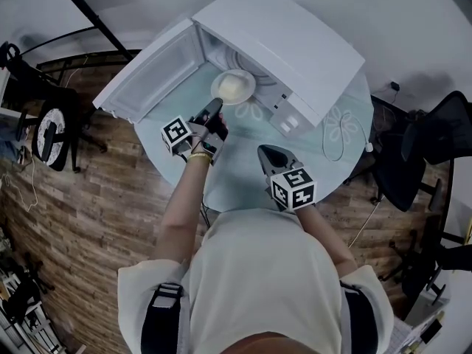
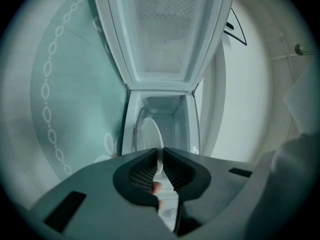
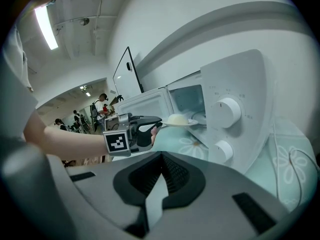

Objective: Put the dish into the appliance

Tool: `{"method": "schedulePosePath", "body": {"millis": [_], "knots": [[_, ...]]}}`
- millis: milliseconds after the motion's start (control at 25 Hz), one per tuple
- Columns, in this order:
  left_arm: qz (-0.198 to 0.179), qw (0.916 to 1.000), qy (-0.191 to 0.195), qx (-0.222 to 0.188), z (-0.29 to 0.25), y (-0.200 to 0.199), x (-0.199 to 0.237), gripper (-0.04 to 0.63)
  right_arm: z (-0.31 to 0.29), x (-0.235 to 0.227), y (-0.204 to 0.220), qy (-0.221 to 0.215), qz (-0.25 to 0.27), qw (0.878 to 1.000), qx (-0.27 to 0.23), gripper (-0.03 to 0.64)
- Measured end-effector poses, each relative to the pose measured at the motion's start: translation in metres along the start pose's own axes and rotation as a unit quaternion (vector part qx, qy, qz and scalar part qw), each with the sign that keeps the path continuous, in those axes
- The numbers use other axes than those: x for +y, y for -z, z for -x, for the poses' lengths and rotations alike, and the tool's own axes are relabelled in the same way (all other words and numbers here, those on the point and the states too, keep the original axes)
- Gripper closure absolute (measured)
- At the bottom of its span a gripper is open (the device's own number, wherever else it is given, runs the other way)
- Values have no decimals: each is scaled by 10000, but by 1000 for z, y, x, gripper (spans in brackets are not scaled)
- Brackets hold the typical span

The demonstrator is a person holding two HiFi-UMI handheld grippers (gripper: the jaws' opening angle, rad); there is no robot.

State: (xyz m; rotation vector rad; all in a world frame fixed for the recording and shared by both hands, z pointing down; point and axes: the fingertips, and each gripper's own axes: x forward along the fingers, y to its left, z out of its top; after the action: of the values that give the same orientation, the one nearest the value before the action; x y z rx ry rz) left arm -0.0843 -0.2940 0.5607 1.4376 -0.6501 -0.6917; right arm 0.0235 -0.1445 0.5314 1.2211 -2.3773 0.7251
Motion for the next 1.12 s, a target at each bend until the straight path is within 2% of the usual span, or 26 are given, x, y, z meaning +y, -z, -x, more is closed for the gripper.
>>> {"method": "schedulePosePath", "body": {"millis": [240, 480, 1120], "knots": [[40, 9999, -97, -4, -17, -8, 10, 561, -5, -7, 1, -1, -44, 10000, 81, 611], [-11, 9989, -459, -19, -31, -15, 25, 563, -10, -11, 1, -5, -64, 9999, 138, 611], [-349, 9935, -1051, 279, -80, -23, 47, 566, -17, -18, 5, -5, -210, 9996, 205, 611]]}}
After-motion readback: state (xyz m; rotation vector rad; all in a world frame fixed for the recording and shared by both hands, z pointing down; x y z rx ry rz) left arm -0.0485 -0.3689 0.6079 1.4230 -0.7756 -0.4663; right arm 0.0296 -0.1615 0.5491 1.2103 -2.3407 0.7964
